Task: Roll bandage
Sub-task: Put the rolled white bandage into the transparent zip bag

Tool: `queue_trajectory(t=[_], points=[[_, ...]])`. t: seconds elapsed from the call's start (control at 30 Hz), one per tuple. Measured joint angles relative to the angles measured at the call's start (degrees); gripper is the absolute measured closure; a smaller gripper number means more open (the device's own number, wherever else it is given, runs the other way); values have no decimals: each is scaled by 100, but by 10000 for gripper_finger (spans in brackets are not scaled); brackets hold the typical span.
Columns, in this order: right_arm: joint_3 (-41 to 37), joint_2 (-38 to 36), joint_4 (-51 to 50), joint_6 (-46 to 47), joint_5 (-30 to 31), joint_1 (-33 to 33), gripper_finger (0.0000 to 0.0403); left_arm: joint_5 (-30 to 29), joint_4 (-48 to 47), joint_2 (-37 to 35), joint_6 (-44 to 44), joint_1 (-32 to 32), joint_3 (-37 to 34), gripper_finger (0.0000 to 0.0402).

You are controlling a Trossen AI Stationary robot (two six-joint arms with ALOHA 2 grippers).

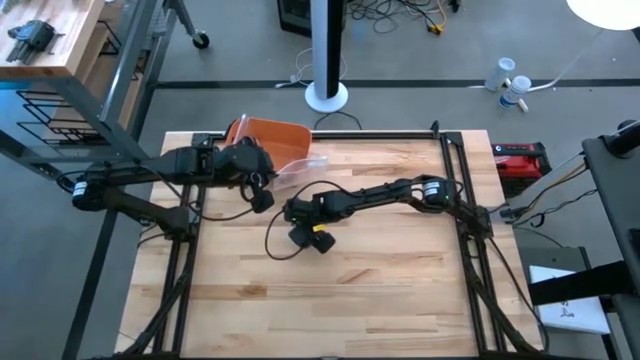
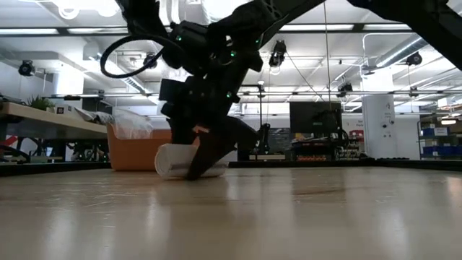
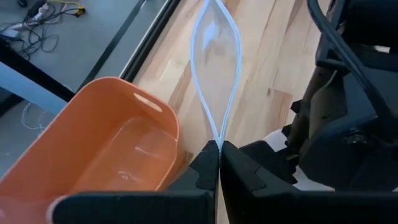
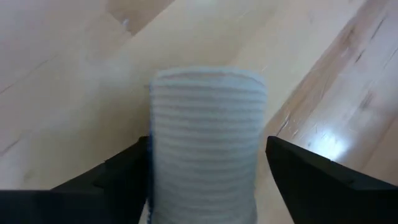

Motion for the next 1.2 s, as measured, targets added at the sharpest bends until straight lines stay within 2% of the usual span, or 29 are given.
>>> queue_trajectory(t=[0.17,0.33,0.4,0.47,0.63,0.77,0.93,1.07,1.2], points=[[128,39,-51,592,17,18,160,-103,-81,-91,117,0,0,401],[149,-168,-348,1079,-11,111,262,-260,-108,-222,589,0,-68,401],[149,-469,-631,1321,-260,183,293,-304,50,-281,779,0,-160,401],[147,-914,-871,1517,-532,298,295,-304,327,-361,1019,0,-365,401],[-15,-2345,-730,1885,-595,531,295,-17,1496,-492,1683,-27,-1155,401],[-588,-3531,343,2322,-494,586,281,236,2931,-500,2213,-233,-1969,401],[-1925,-4589,2388,3207,-209,581,284,265,4267,-353,2862,-631,-2720,401],[-3187,-5052,4101,3956,40,574,292,220,4706,-219,3081,-846,-2752,401],[-4244,-5175,5831,4523,202,571,291,221,4714,-29,3092,-987,-2469,401]])
